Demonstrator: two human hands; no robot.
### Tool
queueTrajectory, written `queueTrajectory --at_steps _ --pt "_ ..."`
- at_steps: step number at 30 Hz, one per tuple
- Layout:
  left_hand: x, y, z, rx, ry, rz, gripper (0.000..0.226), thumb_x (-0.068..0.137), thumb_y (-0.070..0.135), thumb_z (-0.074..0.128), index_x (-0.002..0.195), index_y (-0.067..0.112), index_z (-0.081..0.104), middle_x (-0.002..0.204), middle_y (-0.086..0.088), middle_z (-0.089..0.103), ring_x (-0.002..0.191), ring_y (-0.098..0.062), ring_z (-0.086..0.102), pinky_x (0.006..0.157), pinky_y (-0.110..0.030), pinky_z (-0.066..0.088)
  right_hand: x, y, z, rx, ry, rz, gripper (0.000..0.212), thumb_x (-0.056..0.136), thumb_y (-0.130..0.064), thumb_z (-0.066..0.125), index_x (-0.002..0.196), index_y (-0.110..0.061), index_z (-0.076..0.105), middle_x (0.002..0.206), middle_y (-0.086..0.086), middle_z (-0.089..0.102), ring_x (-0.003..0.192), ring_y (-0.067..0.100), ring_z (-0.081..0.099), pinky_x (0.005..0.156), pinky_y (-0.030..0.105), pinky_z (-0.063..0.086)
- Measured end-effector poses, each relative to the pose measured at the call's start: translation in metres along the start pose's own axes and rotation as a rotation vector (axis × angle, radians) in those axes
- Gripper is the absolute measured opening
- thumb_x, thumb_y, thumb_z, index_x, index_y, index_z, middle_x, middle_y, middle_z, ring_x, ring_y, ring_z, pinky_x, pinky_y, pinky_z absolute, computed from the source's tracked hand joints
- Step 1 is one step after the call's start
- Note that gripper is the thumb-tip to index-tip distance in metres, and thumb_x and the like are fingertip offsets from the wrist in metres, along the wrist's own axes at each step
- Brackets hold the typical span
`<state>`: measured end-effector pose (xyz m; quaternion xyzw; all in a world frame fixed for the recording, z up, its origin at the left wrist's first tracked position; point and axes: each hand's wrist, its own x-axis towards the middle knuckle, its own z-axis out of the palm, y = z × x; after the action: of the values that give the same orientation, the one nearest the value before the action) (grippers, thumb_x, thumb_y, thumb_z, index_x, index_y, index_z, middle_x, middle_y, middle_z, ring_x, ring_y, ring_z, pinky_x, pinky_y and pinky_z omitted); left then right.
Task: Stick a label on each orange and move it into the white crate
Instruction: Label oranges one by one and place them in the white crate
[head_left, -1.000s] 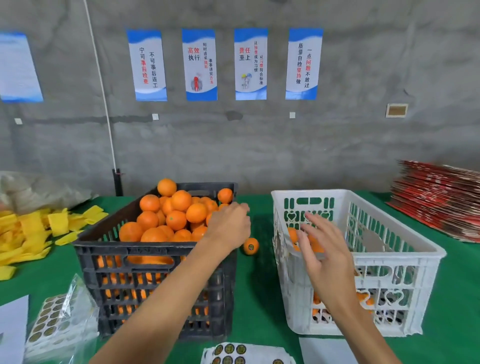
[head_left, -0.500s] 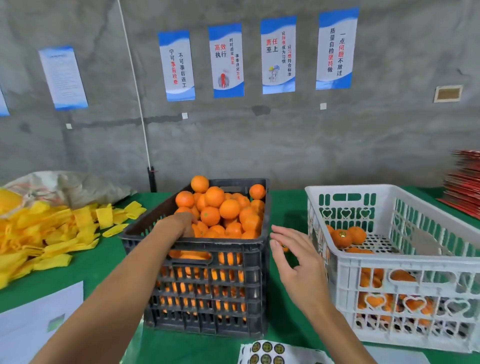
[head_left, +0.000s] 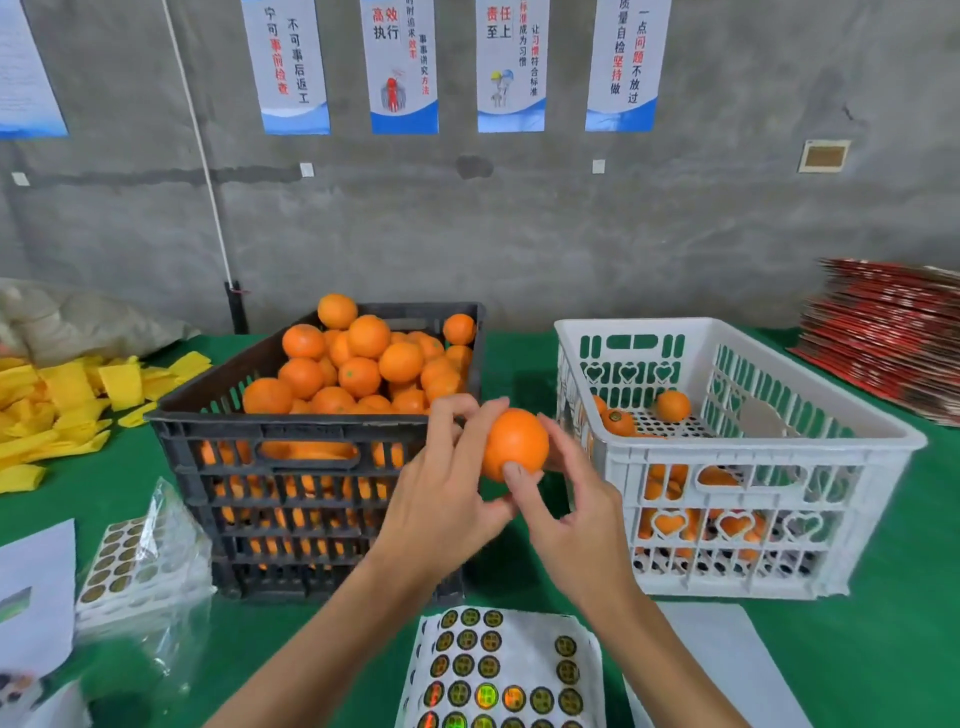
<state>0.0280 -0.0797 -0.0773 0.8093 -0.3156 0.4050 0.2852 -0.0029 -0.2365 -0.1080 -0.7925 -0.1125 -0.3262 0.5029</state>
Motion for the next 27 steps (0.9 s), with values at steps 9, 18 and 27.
queueTrajectory --at_steps 9,18,27 --pt "-0.109 -0.006 0.076 -0.057 -0.419 -0.239 0.059 0.086 0.051 0.072 0.132 0.027 0.043 0.128 0.010 0.038 0.090 -0.019 0.066 0.060 -0.020 0.046 -0.073 0.081 -0.055 -0.349 -0.481 0.064 0.048 0.104 -0.051 0.052 0.146 -0.029 0.053 0.134 -0.012 0.065 0.120 0.003 0.059 0.102 0.036 0.050" --pt "-0.135 -0.011 0.084 0.138 -0.487 -0.287 0.063 0.082 0.057 0.073 0.132 0.030 0.043 0.127 0.006 0.041 0.074 -0.015 0.068 0.048 -0.027 0.055 -0.101 0.111 -0.061 -0.404 -0.719 0.119 0.082 0.086 -0.081 0.054 0.153 -0.034 0.047 0.155 -0.029 0.036 0.140 -0.010 0.031 0.115 0.010 0.019" --pt "-0.132 -0.007 0.079 0.089 -0.490 -0.300 0.062 0.082 0.052 0.078 0.133 0.024 0.054 0.129 0.004 0.047 0.076 -0.017 0.070 0.050 -0.027 0.056 -0.109 0.108 -0.048 -0.450 -0.579 0.028 0.055 0.093 -0.062 0.061 0.130 -0.023 0.071 0.137 -0.017 0.064 0.119 0.003 0.054 0.104 0.024 0.043"
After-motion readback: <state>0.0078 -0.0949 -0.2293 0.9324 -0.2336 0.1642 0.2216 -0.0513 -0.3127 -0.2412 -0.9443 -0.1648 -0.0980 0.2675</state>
